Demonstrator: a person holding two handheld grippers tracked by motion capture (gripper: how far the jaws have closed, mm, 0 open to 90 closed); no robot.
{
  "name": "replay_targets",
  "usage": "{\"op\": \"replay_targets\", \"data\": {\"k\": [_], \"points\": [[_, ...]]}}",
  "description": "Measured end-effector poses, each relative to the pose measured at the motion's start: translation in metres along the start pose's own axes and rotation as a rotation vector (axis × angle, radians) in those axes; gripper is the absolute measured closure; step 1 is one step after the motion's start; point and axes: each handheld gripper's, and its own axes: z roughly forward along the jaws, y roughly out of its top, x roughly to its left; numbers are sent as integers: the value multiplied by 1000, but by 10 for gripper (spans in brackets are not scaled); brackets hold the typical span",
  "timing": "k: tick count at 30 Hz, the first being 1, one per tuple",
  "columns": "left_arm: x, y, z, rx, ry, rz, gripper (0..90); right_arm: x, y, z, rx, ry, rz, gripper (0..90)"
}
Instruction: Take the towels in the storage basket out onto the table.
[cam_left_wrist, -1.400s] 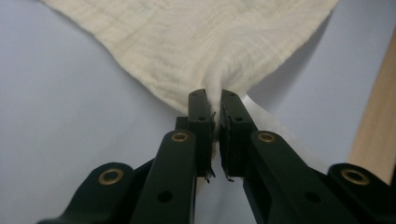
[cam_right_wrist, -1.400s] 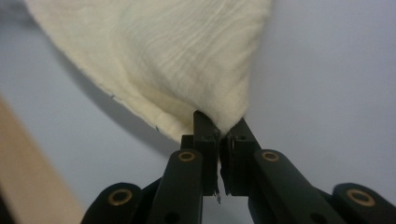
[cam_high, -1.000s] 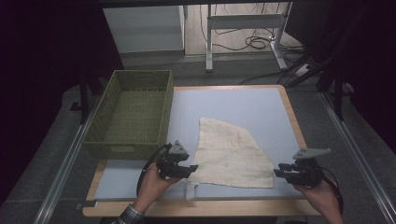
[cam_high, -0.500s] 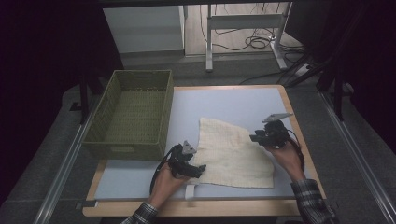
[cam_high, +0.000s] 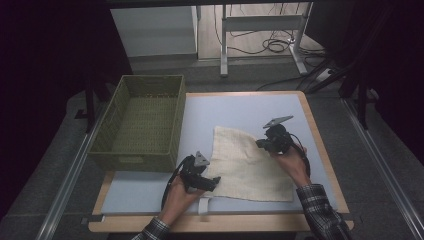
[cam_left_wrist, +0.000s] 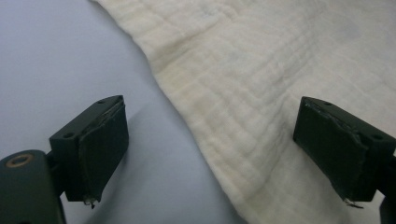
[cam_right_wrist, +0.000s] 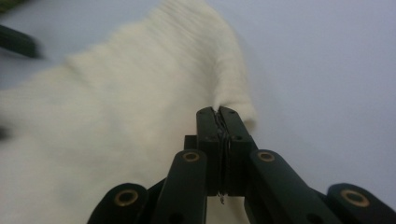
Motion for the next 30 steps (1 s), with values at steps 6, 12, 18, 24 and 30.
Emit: {"op": "replay_targets", "data": {"k": [6, 12, 18, 24, 30], "points": [[0, 0, 0, -3, 2, -1, 104, 64, -6, -4, 18, 100, -128, 872], [0, 0, 0, -4, 3, -1, 104, 92, -30, 27, 112, 175, -169, 759], [0, 0, 0, -3, 3, -1, 104, 81, -17, -2, 46, 154, -148, 681], [0, 0, 0, -2, 3, -1, 104, 56, -6, -29, -7, 55, -123, 658], [0, 0, 0, -3, 3, -1, 104, 43, -10, -8, 22, 48, -104, 626]]}}
